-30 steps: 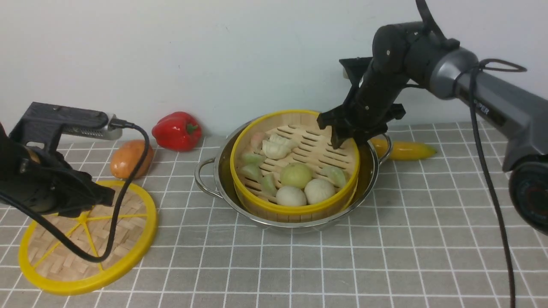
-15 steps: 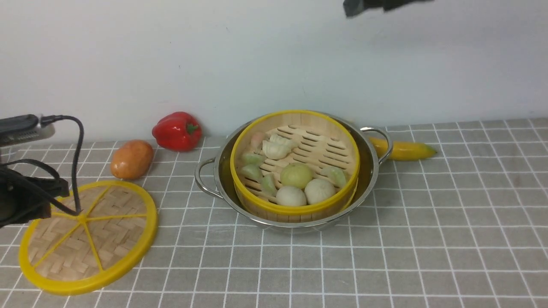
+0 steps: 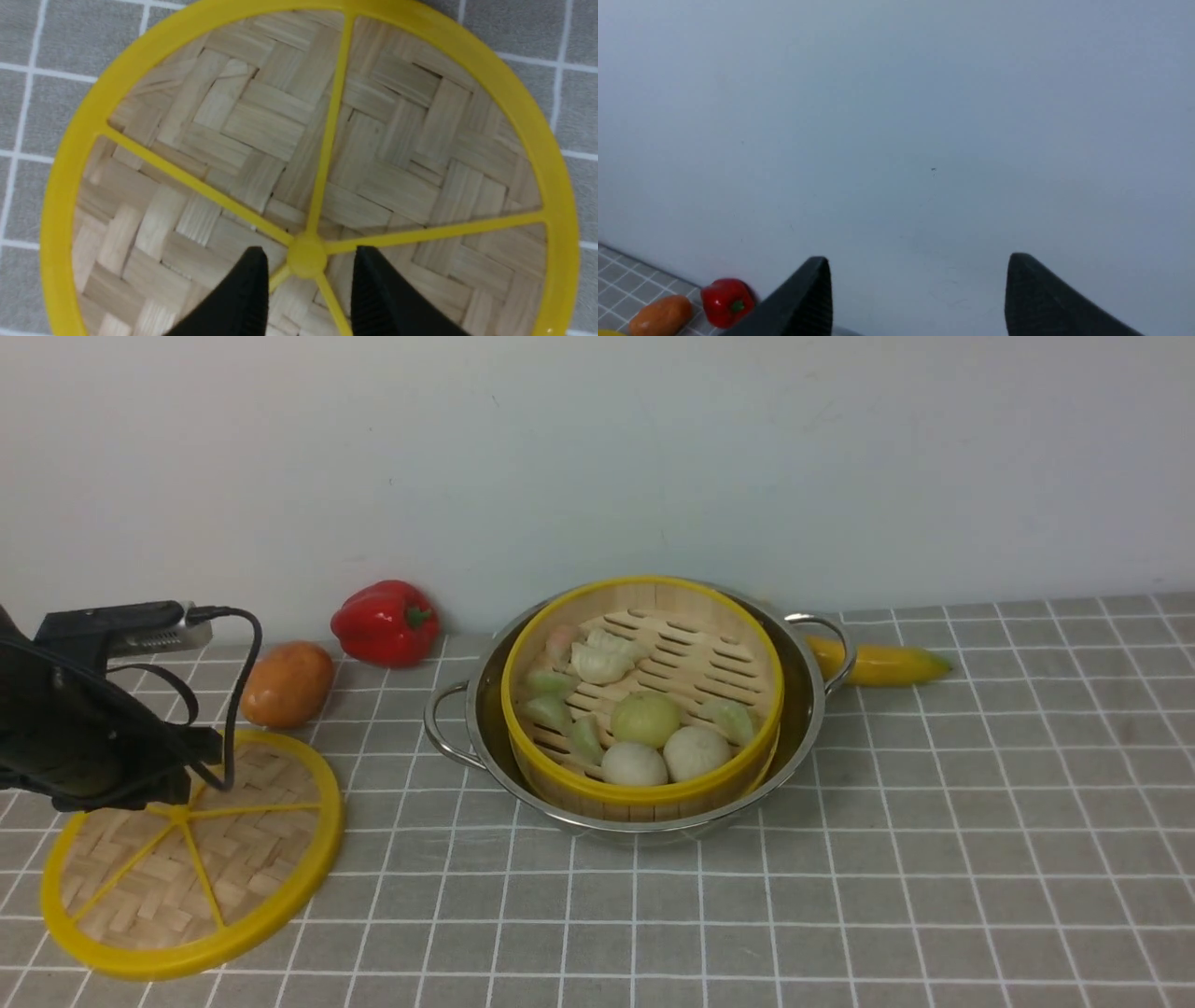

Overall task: Place the steamer in the pot on the grey tablecloth, and put the lid on the steamer.
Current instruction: 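Grasp the bamboo steamer lid lying on the table by its centre knob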

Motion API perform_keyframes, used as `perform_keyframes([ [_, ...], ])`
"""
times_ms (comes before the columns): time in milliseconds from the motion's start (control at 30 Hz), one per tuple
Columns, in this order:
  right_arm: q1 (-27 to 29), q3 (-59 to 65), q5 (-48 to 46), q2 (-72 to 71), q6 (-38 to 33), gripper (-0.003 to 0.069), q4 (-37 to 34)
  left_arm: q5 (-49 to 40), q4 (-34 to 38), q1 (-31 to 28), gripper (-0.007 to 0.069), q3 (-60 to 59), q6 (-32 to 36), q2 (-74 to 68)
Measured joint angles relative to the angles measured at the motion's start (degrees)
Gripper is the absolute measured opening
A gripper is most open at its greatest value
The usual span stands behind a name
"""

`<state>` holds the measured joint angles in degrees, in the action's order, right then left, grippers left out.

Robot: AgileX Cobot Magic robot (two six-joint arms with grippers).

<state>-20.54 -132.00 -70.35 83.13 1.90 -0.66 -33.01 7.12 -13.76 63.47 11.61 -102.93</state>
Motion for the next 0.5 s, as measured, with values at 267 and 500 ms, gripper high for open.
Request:
perform_keyframes([
  [267, 0.00, 0.09, -0.10, -3.33, -0.05, 0.0489, 1.88, 0.86, 0.00, 0.00, 0.0227, 0.12, 0.00, -3.83],
  [500, 0.00, 0.25, -0.19, -3.22, -0.05, 0.0489, 2.87, -2.64, -0.60, 0.00, 0.0116, 3.25, -0.29, -3.97],
])
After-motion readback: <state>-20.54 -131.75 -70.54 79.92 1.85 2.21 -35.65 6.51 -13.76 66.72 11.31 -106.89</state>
